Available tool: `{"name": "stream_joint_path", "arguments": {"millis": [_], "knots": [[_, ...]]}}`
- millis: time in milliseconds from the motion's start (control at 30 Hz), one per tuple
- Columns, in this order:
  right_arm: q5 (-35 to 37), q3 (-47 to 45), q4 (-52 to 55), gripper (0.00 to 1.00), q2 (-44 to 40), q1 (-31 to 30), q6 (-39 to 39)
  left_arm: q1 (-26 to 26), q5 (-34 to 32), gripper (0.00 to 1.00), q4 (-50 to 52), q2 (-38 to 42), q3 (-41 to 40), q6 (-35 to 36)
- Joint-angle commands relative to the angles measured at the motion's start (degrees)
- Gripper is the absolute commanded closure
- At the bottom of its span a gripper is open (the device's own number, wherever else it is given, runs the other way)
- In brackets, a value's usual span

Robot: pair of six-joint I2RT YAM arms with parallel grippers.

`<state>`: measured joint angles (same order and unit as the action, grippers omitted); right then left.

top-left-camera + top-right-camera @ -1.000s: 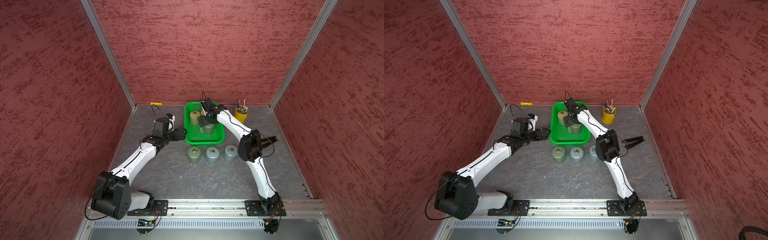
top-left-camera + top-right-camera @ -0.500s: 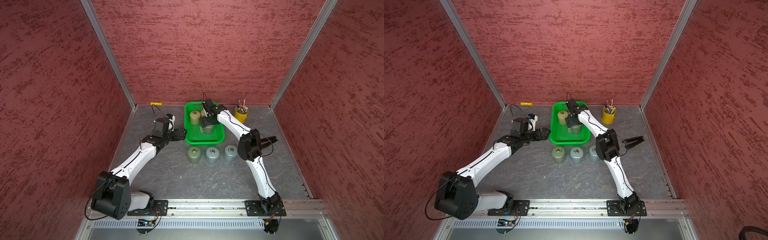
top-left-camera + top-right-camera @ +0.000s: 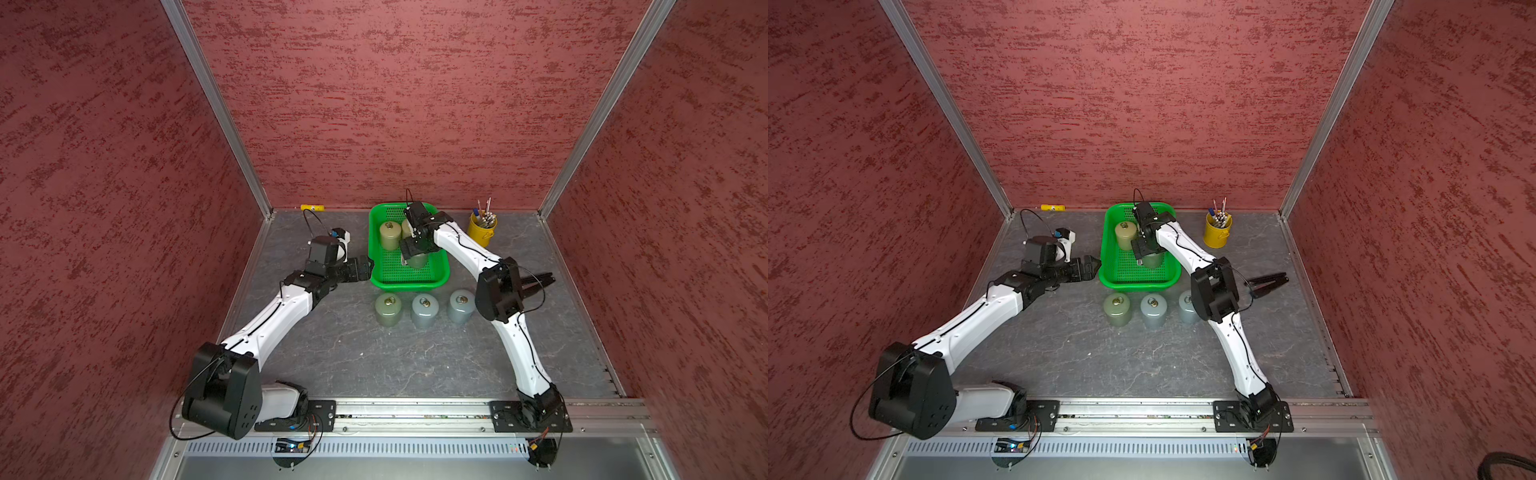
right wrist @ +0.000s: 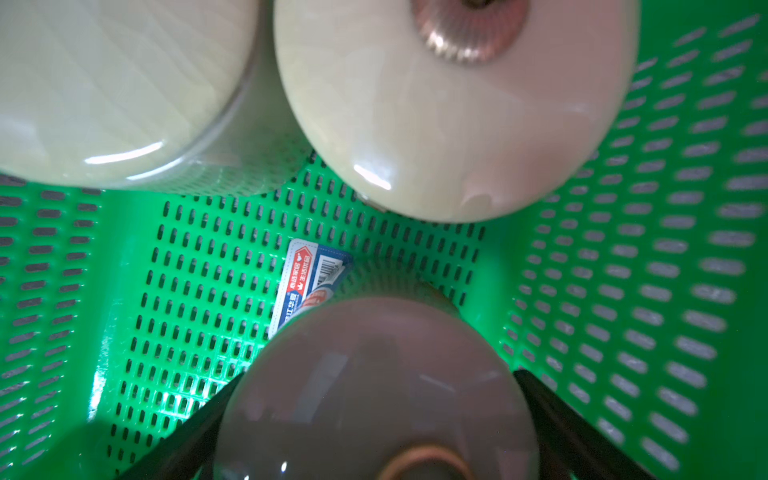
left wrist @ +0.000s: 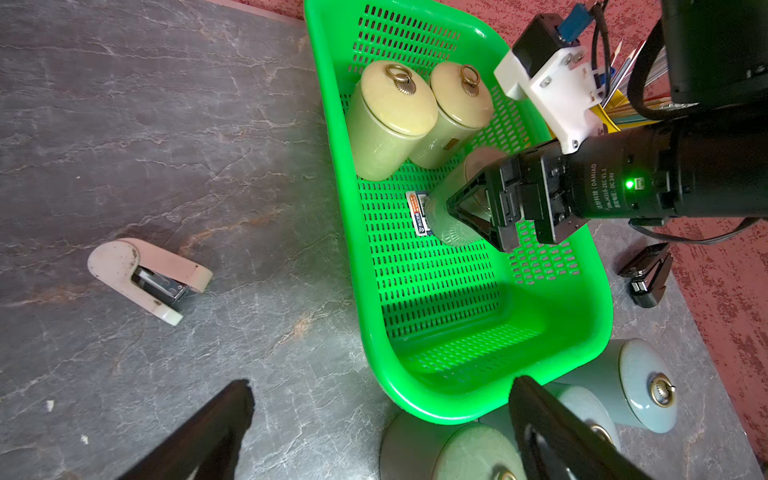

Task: Take the tea canister out of the basket
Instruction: Pick up the tea canister from the basket, then place the tea canister at the center of the board.

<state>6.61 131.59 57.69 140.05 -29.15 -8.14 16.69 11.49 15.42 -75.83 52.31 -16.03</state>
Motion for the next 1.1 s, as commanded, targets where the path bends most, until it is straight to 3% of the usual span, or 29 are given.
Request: {"name": "stream_joint_path", "arguments": {"millis": [0, 167, 300, 433, 600, 767, 1067], "knots": [[-1.13, -0.18, -1.0, 0.08, -0.3, 0.36, -0.3, 0.17, -0.44, 0.0, 0.13, 0.68, 1.19, 0.79], [-1.76, -0.36, -0.85, 0.24, -0.62, 0.31, -0.3, 0.19, -0.54, 0.0, 0.3, 0.77, 1.3, 0.85], [-2.31, -2.03, -1.25, 0.3, -2.32, 0.32, -0.43, 0.15, -0.5, 0.0, 0.4, 0.86, 1.47, 0.83], [-3.44, -5.74, -3.02, 0.5, -6.56, 0.32, -0.82, 0.16, -0.44, 0.0, 0.47, 1.18, 1.48, 0.87], [-5.07, -10.97, -5.04, 0.65, -13.05, 0.26, -1.44, 0.28, -0.41, 0.0, 0.49, 1.98, 1.35, 0.49], [-5.07, -15.71, -5.43, 1.0, -18.84, -0.2, -1.5, 0.61, -0.5, 0.0, 0.78, 2.61, 1.12, 0.4], [-2.62, -26.46, -8.49, 1.0, -34.06, -2.01, -1.31, 1.32, -1.11, 0.0, 1.19, 3.47, 1.12, 0.48]]}}
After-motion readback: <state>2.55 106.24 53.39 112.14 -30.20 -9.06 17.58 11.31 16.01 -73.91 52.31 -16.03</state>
